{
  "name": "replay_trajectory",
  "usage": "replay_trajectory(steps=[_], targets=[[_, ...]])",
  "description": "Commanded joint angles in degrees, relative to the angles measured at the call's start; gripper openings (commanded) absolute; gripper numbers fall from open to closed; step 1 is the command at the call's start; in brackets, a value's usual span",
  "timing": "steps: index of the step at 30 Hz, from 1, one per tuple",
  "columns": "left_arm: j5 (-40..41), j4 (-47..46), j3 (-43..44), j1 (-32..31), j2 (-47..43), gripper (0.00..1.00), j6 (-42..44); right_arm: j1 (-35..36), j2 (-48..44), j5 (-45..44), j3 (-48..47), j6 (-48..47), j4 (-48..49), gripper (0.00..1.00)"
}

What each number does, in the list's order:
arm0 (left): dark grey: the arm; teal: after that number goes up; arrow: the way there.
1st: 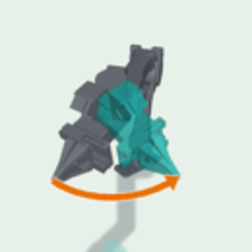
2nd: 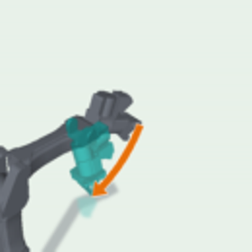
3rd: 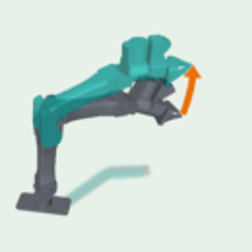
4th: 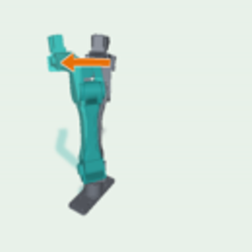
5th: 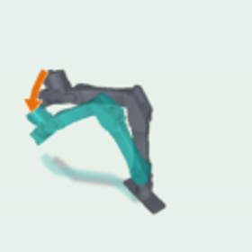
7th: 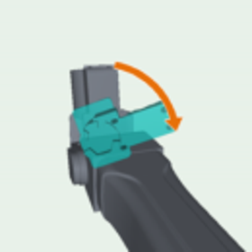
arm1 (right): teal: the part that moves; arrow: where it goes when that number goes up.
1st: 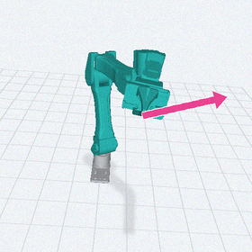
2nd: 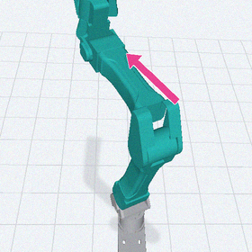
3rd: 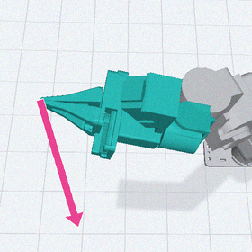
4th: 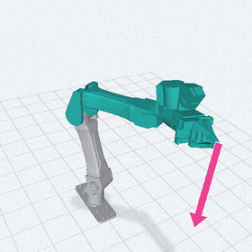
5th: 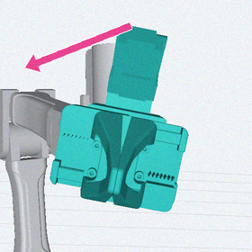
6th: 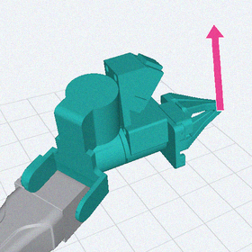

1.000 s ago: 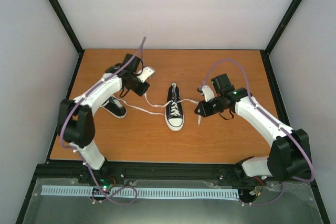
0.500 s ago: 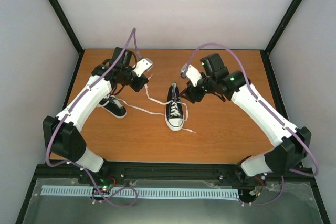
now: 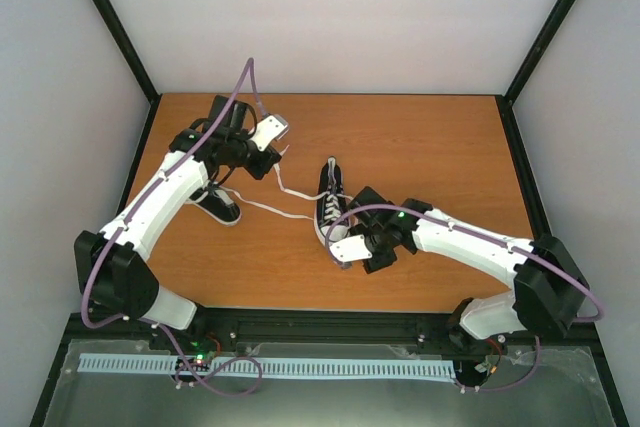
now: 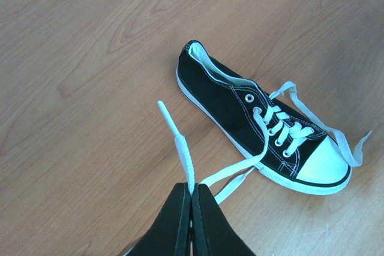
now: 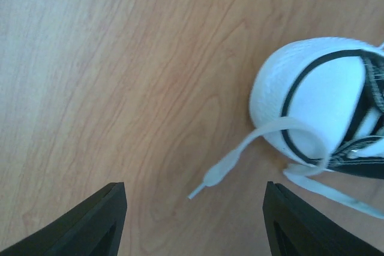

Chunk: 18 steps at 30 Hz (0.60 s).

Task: Tie the shoes
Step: Cross the shoelace with the shoelace.

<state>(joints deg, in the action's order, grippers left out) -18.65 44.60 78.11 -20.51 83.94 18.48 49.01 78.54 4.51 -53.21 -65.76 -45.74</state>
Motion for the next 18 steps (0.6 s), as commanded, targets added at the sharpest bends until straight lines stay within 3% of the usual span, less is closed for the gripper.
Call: replay_trajectory(steps=[1,7,13,15,18], targets=[[-1.7,-1.4,0.2,0.5,-0.7,0.01,0.9,-1.9,0.3,2.4,3.1,3.6,9.2,0.66],[-1.4,-0.8,0.6,0.7,-0.9,0.01,1.1,-3.3,8.3,-2.5,3.4,6.9,12.7,0.63],[-1.2,-0.3,0.2,0.7,-1.3,0.01,1.1,-4.7,12.3,0.3,1.9,10.0,10.6,0.55],[-1.2,-0.2,0.4,0.6,-1.3,0.01,1.2,-4.7,12.9,0.2,2.6,10.6,10.9,0.47],[-1.3,0.3,0.9,0.6,-1.2,0.01,1.3,-4.8,13.3,0.0,3.2,11.2,11.4,0.23]])
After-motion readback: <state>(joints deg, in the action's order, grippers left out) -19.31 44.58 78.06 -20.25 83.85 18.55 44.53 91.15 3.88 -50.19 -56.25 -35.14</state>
